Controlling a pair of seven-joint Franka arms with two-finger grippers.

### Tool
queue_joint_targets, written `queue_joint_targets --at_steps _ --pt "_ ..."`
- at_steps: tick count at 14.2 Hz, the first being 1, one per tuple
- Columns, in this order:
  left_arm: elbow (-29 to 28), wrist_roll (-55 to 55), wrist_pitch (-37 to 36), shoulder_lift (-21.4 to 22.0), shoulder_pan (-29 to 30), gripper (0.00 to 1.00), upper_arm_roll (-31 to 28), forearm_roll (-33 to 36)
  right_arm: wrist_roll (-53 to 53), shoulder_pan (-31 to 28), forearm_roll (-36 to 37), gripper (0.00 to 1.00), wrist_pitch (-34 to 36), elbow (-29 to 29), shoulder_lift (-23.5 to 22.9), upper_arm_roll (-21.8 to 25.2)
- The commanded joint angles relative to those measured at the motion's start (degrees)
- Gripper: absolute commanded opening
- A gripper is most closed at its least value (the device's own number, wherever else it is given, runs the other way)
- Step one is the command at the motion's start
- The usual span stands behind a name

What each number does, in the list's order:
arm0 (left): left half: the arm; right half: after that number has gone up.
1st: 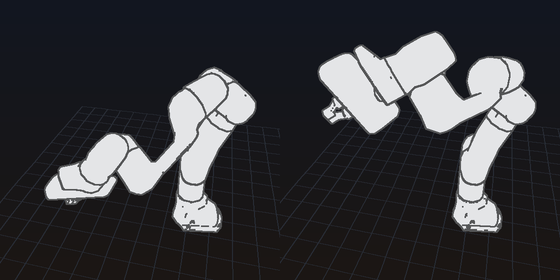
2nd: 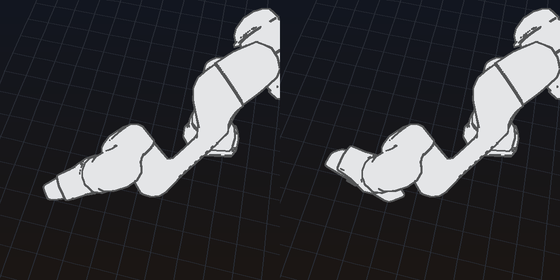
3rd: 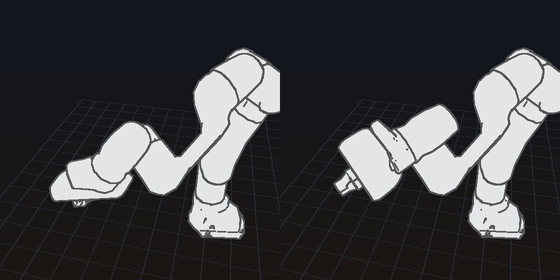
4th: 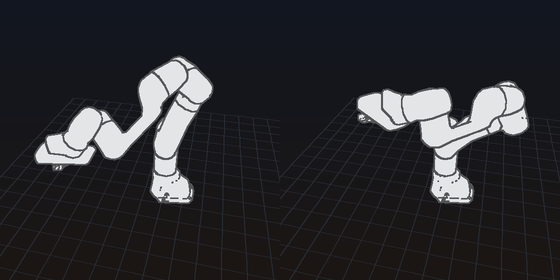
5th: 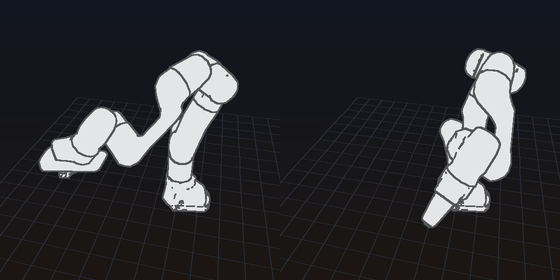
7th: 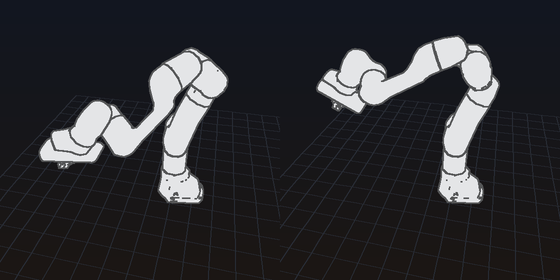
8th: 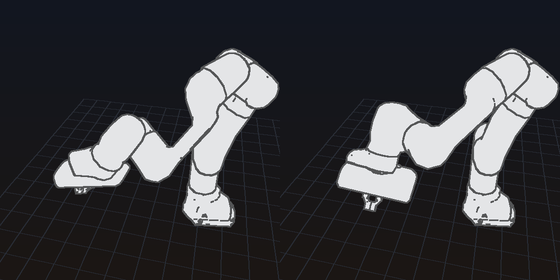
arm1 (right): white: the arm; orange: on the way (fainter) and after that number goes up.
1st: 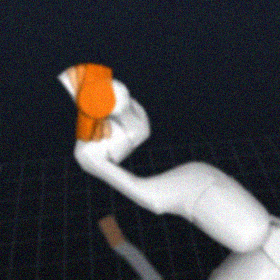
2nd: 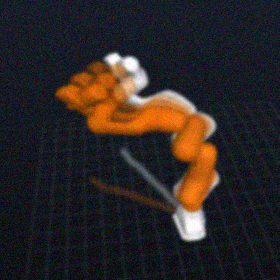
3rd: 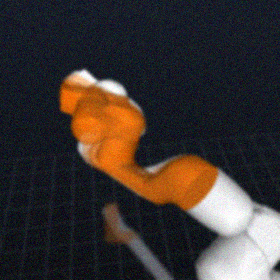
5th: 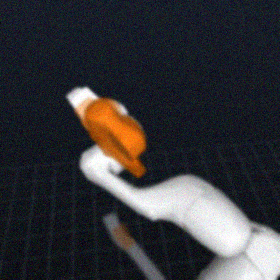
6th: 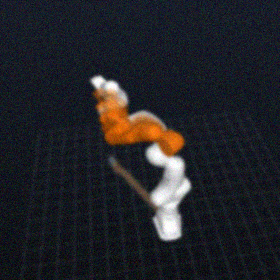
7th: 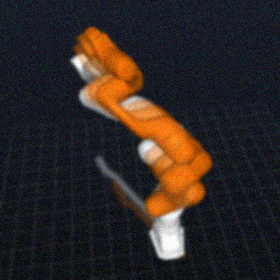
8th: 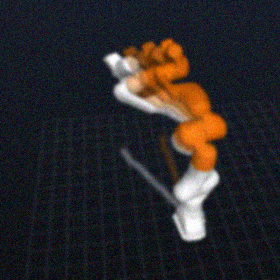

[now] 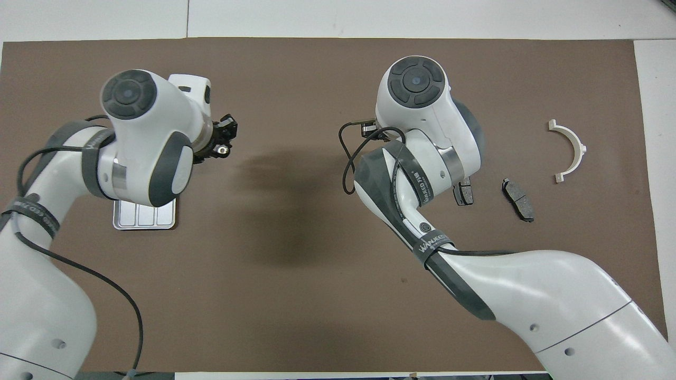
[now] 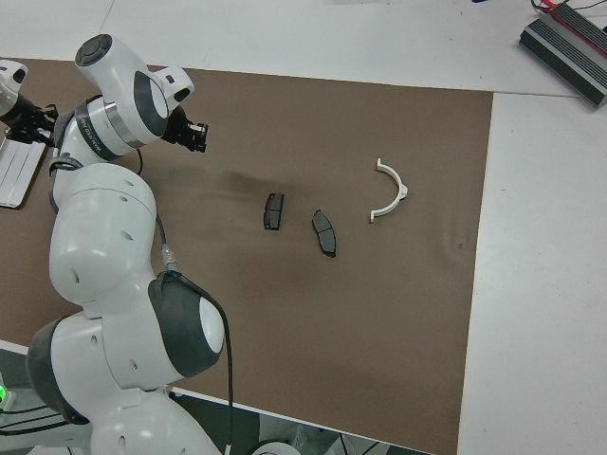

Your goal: Place bearing gear from tray to pile

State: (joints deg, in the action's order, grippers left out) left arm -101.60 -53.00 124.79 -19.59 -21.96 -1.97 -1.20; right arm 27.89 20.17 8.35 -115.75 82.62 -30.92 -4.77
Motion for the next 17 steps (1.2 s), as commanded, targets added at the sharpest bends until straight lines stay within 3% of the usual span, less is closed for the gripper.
queue_joint_targets --at_steps 1,3,7,13,14,15,16,17 --pt "2.10 -7.79 1.42 -2.98 -7.46 0.00 -1.11 -1.79 -3.01 -3.37 -1.23 0.00 0.35 1.84 1.56 -0.85" --pt "8.14 -14.21 1.43 -8.51 -12.56 0.00 -1.37 -1.62 -6.25 -6.36 -1.23 0.00 -0.52 1.93 1.47 -0.85" --pt "11.16 -16.60 0.99 -13.70 -15.47 0.00 -1.64 -1.27 -11.60 -12.41 -1.23 0.00 -2.02 2.72 1.21 -0.85" --pt "10.29 -16.78 1.33 -13.81 -15.48 0.00 -1.64 -0.47 -18.84 -17.88 -1.23 0.00 -11.05 10.09 1.91 -0.85" --pt "10.20 -16.87 1.25 -13.81 -15.48 0.09 -1.64 -0.21 -18.92 -17.97 -1.23 0.00 -13.60 11.24 1.56 -0.85" --pt "10.20 -16.87 0.64 -13.72 -15.48 0.68 -1.64 -0.12 -19.36 -18.23 -1.15 0.00 -15.36 12.03 1.13 -0.77" --pt "10.29 -16.96 0.20 -13.63 -15.57 1.00 -1.81 0.58 -20.23 -18.50 -1.06 0.00 -16.77 12.82 1.03 -0.77" --pt "10.72 -17.05 -1.46 -13.55 -15.57 1.00 -1.81 1.89 -20.41 -18.67 -1.14 0.00 -17.13 13.09 1.12 -0.85"
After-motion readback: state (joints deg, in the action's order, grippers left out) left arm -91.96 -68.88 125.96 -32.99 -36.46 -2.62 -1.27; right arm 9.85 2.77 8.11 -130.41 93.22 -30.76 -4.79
